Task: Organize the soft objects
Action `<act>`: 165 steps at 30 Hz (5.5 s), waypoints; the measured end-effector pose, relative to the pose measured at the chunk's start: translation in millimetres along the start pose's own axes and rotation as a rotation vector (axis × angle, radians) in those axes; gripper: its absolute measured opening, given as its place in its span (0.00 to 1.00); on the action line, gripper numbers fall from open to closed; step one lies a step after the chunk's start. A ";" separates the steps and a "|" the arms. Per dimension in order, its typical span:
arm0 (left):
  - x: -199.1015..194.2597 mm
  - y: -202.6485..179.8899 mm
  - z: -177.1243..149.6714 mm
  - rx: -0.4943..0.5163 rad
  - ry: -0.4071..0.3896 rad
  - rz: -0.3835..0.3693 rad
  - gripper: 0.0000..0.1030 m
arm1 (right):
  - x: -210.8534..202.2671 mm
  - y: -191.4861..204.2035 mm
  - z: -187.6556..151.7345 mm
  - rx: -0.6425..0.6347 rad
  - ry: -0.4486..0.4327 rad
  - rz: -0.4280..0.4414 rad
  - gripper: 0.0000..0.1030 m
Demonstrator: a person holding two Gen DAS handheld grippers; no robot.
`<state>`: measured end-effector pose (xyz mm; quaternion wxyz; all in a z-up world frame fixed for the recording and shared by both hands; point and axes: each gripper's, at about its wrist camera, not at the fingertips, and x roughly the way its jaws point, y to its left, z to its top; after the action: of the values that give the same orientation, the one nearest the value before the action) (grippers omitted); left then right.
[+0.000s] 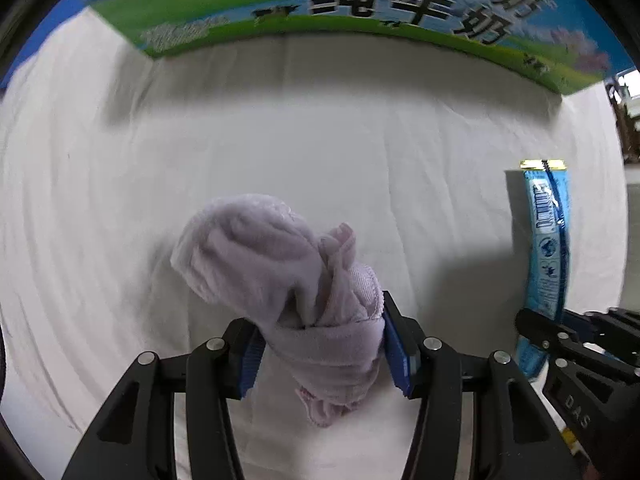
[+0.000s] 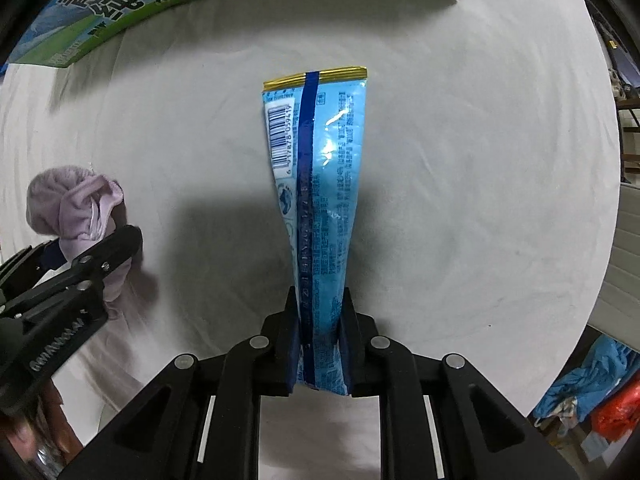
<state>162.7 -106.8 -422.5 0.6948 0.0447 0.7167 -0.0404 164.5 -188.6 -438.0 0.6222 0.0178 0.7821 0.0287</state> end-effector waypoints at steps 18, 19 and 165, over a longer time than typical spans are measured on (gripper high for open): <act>-111.3 76.9 -30.7 -0.040 -0.128 -0.100 0.42 | -53.7 20.6 -19.3 -0.031 -0.112 0.011 0.14; -129.1 78.6 -29.6 -0.046 -0.155 -0.121 0.42 | -61.8 21.1 -20.1 -0.033 -0.124 0.023 0.14; -430.6 91.3 -98.9 -0.120 -0.673 0.025 1.00 | -406.7 -27.2 -170.2 0.048 -0.857 -0.021 1.00</act>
<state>88.6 -7.7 11.4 0.8941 -0.0034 0.4478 -0.0024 90.5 -245.5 -6.2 0.8906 0.0344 0.4535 -0.0058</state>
